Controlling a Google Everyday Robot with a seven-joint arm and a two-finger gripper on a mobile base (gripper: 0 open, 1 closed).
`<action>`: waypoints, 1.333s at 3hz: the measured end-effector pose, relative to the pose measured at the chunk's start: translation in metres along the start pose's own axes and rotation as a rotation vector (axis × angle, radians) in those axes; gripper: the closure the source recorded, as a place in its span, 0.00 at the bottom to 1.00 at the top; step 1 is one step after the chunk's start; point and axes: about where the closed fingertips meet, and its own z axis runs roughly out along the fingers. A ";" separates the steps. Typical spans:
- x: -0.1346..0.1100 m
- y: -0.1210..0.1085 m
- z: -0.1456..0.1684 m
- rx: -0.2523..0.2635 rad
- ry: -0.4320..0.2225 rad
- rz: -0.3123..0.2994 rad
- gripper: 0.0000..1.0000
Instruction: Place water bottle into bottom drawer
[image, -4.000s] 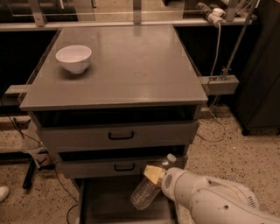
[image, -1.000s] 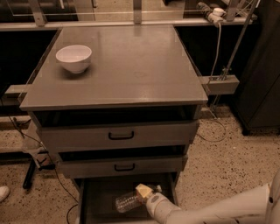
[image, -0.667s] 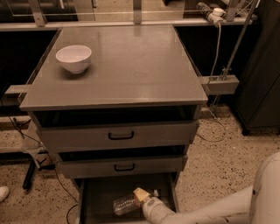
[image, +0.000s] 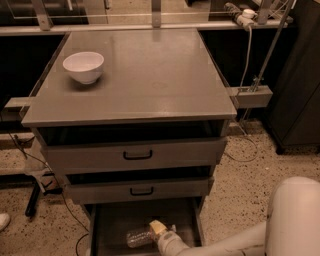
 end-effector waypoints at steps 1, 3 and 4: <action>0.004 -0.010 0.009 0.010 0.004 0.026 1.00; 0.014 -0.030 0.049 0.000 0.021 0.105 1.00; 0.011 -0.030 0.075 -0.011 0.019 0.129 1.00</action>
Offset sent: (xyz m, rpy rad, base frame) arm -0.0057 0.0141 -0.0431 0.0643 0.0747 -0.0377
